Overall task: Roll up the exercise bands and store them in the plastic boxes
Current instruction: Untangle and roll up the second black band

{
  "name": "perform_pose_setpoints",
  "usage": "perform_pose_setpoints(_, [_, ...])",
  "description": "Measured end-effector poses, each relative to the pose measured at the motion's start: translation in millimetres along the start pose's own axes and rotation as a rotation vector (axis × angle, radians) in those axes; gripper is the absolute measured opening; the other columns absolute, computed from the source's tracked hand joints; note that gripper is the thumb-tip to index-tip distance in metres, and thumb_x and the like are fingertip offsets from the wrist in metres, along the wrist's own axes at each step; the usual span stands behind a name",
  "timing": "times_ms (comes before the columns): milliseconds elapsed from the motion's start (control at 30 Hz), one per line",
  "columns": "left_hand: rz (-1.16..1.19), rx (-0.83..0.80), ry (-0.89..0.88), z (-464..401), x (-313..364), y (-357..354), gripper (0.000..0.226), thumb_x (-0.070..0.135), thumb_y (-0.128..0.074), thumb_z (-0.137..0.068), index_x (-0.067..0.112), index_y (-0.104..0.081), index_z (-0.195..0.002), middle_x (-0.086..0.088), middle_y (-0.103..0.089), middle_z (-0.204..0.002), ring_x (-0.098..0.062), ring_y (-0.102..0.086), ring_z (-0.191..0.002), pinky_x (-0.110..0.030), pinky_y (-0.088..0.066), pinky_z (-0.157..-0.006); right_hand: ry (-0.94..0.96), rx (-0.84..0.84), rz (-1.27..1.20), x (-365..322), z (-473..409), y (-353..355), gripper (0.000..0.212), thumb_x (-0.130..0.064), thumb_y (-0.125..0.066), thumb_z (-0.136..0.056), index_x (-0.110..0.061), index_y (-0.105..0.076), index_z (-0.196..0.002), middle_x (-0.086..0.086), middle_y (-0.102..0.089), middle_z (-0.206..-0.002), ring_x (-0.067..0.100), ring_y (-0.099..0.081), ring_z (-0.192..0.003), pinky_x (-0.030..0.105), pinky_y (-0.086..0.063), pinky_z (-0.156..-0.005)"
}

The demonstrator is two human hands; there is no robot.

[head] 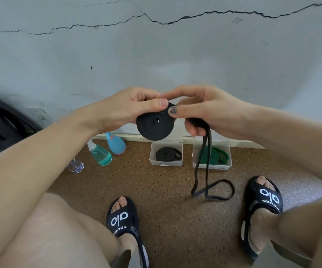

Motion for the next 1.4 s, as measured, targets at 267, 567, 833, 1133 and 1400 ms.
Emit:
perform_pose_setpoints(267, [0.064,0.169,-0.084,-4,5,12,0.031,0.044,-0.054,-0.092,0.015,-0.066,-0.095,0.005,-0.069,-0.082,-0.008,-0.064,-0.078,-0.018,-0.052,-0.067,0.105,0.175,0.059,-9,4,11,0.009,-0.015,-0.061,-0.102,-0.017,-0.065,-0.11,0.006,-0.075,-0.088,0.021,-0.054,-0.049,0.026,-0.041,-0.042])
perform_pose_setpoints(567, [-0.005,0.092,-0.032,-6,3,8,0.048,0.052,-0.06,-0.092,0.004,-0.066,-0.092,-0.02,-0.058,-0.08,-0.021,-0.055,-0.075,-0.032,-0.043,-0.065,0.092,0.144,-0.012,2,6,0,0.013,-0.005,-0.067,-0.097,-0.013,-0.061,-0.106,0.014,-0.075,-0.098,0.023,-0.067,-0.059,0.028,-0.048,-0.042])
perform_pose_setpoints(833, [-0.002,0.127,-0.07,0,2,16,0.028,0.044,-0.054,-0.092,0.019,-0.066,-0.085,0.011,-0.062,-0.072,-0.003,-0.057,-0.069,-0.015,-0.045,-0.066,0.062,0.129,0.042,-11,5,20,0.024,-0.005,-0.065,-0.098,-0.014,-0.066,-0.119,0.009,-0.075,-0.09,0.018,-0.053,-0.055,0.025,-0.043,-0.046])
perform_pose_setpoints(1133, [0.005,0.309,-0.16,-10,6,17,0.028,0.032,-0.05,-0.106,0.02,-0.07,-0.089,0.007,-0.068,-0.079,-0.009,-0.061,-0.076,-0.026,-0.049,-0.073,0.127,0.273,-0.079,3,10,-2,0.032,-0.012,-0.074,-0.092,-0.014,-0.051,-0.115,0.003,-0.06,-0.069,0.018,-0.03,-0.046,0.024,-0.026,-0.041])
perform_pose_setpoints(1400, [-0.089,-0.023,0.001,-4,-1,2,0.052,0.055,-0.064,-0.092,0.004,-0.067,-0.092,-0.002,-0.061,-0.074,-0.013,-0.058,-0.068,-0.018,-0.047,-0.059,0.03,0.082,-0.026,4,6,-2,0.016,-0.001,-0.071,-0.092,-0.009,-0.061,-0.102,0.016,-0.056,-0.071,0.014,-0.036,-0.042,0.021,-0.024,-0.038])
Point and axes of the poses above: each hand's wrist, its own z-axis away from the middle knuckle, its own y-axis out of the back of the hand, x = y × z, the point moved 6 cm from there along -z, towards the middle knuckle
